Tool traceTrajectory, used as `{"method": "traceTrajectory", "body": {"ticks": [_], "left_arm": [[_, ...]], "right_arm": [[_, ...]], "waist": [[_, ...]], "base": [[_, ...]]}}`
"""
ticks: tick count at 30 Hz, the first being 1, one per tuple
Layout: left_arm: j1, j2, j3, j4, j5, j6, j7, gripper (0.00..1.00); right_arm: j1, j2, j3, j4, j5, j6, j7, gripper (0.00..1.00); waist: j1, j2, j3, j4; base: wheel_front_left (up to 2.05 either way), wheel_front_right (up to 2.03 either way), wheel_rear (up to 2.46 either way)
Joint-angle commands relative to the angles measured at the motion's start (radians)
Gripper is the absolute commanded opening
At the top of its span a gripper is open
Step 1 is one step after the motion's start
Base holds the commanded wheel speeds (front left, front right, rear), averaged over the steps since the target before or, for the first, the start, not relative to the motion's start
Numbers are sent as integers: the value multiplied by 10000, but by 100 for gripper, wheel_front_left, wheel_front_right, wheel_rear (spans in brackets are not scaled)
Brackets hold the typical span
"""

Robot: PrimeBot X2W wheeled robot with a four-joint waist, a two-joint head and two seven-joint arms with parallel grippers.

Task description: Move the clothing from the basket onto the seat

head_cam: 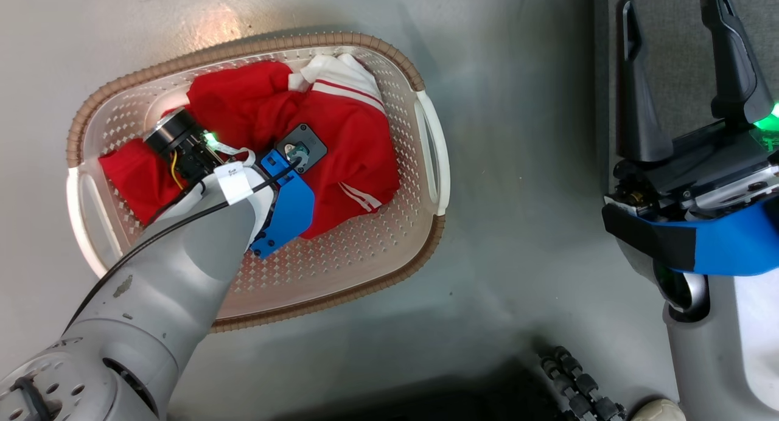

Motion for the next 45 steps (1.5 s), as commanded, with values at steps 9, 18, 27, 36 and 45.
{"method": "traceTrajectory", "body": {"ticks": [9, 18, 27, 36, 45], "left_arm": [[105, -163, -27, -285, -813, -6, -1461, 0], [626, -431, 731, -445, -1980, -6, -2792, 0], [1328, -270, 1512, -1946, -2260, 24, -2926, 0], [2464, 302, 3373, -4833, -1428, 427, -2930, 0], [3119, 348, 5050, -7163, -391, 568, -2932, 0]], "right_arm": [[23, -42, -7, 256, 149, 5, -42, 100], [465, -119, -94, 748, 192, 5, -40, 100], [1191, -138, -217, 1148, 270, 5, -42, 100], [2067, -55, -343, 1414, 317, 5, -42, 100], [2741, 78, -340, 1602, 369, 5, -42, 100]], "waist": [[-1, 0, -1142, 280], [-1, 0, -2994, 676], [-1, 0, -4802, 1002], [-1, 0, -6459, 1148], [-1, 0, -7723, 1234]], "base": [[0, 0, 0], [0, 0, 0], [0, 0, 0], [0, 0, 0], [0, 0, 0]]}}
